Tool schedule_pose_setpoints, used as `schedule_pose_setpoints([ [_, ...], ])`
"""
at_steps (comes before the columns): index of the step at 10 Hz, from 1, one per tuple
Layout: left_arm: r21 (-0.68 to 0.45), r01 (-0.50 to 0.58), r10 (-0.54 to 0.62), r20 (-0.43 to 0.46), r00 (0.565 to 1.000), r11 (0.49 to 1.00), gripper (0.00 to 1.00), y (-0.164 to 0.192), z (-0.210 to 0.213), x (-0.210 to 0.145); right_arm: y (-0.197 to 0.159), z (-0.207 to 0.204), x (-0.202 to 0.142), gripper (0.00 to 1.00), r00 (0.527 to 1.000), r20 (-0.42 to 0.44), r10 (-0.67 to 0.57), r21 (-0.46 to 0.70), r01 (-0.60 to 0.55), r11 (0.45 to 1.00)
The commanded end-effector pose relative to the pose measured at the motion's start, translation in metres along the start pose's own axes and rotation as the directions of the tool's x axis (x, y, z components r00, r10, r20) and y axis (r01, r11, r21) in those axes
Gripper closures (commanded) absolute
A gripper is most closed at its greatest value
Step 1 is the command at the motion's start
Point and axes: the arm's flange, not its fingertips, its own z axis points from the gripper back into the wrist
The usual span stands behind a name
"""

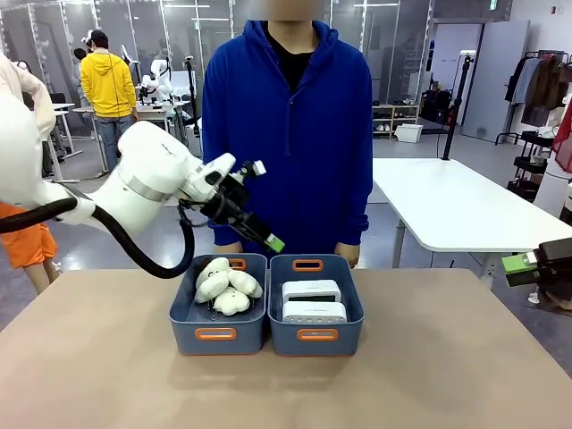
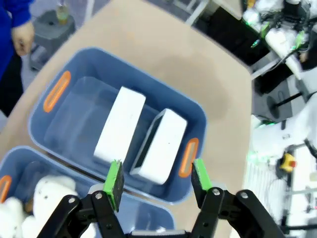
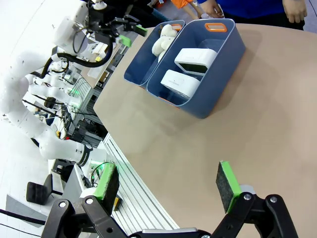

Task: Sort the digital clocks into the basket.
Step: Pick up the Digital clock from the table and place it into the empty Plastic storage basket.

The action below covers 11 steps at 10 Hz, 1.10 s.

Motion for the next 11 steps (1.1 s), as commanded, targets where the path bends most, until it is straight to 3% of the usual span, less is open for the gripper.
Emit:
schedule_pose_setpoints([
  [1, -0.098, -0.186, 0.193, 0.062, 0.979, 0.978, 0.30, 0.003, 0.052, -0.029, 0.000, -0.001, 0.001, 0.00, 1.000, 0.005, 0.016, 0.008, -0.016, 1.000],
  [3, -0.165, -0.304, 0.329, 0.162, 0.930, 0.938, 0.30, -0.002, 0.099, -0.079, 0.000, -0.001, 0.001, 0.00, 1.000, 0.005, 0.016, 0.008, -0.016, 1.000],
  [5, -0.287, -0.378, 0.454, 0.281, 0.845, 0.880, 0.30, -0.022, 0.154, -0.161, 0.000, -0.001, 0.001, 0.00, 1.000, 0.005, 0.016, 0.008, -0.016, 1.000],
  [7, -0.362, -0.479, 0.600, 0.439, 0.669, 0.800, 0.30, -0.052, 0.205, -0.253, 0.000, -0.001, 0.001, 0.00, 1.000, 0.005, 0.016, 0.008, -0.016, 1.000],
  [11, -0.473, -0.534, 0.705, 0.575, 0.416, 0.701, 0.30, -0.076, 0.251, -0.392, 0.000, -0.001, 0.001, 0.00, 1.000, 0.005, 0.016, 0.008, -0.016, 1.000],
])
